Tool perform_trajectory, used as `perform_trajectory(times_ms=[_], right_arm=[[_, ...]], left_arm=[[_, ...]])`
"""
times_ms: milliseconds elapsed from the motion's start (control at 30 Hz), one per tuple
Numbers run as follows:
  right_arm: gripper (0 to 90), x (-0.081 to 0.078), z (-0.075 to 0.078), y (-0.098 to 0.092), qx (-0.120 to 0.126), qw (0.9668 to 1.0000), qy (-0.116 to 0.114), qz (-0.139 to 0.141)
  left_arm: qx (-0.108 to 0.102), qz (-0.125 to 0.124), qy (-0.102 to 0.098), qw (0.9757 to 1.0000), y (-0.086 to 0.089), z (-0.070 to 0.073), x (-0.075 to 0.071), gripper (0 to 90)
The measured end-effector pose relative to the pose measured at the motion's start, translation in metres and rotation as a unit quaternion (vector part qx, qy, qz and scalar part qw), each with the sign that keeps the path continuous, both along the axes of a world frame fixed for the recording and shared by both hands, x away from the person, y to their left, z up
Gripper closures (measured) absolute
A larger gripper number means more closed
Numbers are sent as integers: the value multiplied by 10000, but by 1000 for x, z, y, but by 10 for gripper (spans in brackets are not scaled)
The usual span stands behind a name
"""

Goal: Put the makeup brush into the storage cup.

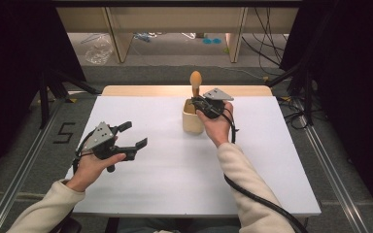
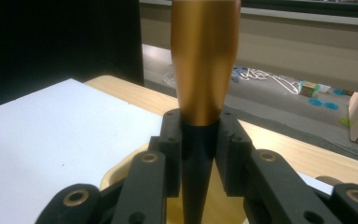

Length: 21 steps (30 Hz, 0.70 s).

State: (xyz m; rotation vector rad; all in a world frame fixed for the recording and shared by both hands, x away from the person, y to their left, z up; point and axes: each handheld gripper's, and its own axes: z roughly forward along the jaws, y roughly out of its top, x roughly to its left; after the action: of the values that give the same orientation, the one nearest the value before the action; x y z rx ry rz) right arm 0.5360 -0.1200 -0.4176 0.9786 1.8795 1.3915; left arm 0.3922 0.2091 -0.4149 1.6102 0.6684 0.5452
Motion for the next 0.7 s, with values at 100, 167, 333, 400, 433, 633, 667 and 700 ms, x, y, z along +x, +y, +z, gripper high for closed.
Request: perform_trajectory(times_ms=[100, 167, 333, 400, 433, 633, 667, 700], right_arm=[[753, -1, 0, 1, 5, 9999, 139, -8], [754, 0, 0, 0, -34, 10000, 39, -29], [754, 0, 0, 1, -43, 10000, 73, 18], [754, 0, -1, 0, -29, 10000, 87, 17], [754, 0, -2, 0, -40, 9999, 88, 28], [753, 1, -4, -1, -56, 9999, 105, 18], [753, 0, -4, 0, -61, 9999, 154, 13], [754, 0, -5, 0, -69, 9999, 146, 7]], left_arm=[[9, -7, -1, 10000, 0, 0, 0, 156], [12, -5, -2, 10000, 0, 0, 0, 156], [17, -5, -6, 10000, 0, 0, 0, 156], [18, -9, -4, 10000, 0, 0, 0, 156], [13, -8, -5, 10000, 0, 0, 0, 156], [30, -12, -11, 10000, 0, 0, 0, 156], [29, -11, -12, 10000, 0, 0, 0, 156], [29, -8, -5, 10000, 0, 0, 0, 156]])
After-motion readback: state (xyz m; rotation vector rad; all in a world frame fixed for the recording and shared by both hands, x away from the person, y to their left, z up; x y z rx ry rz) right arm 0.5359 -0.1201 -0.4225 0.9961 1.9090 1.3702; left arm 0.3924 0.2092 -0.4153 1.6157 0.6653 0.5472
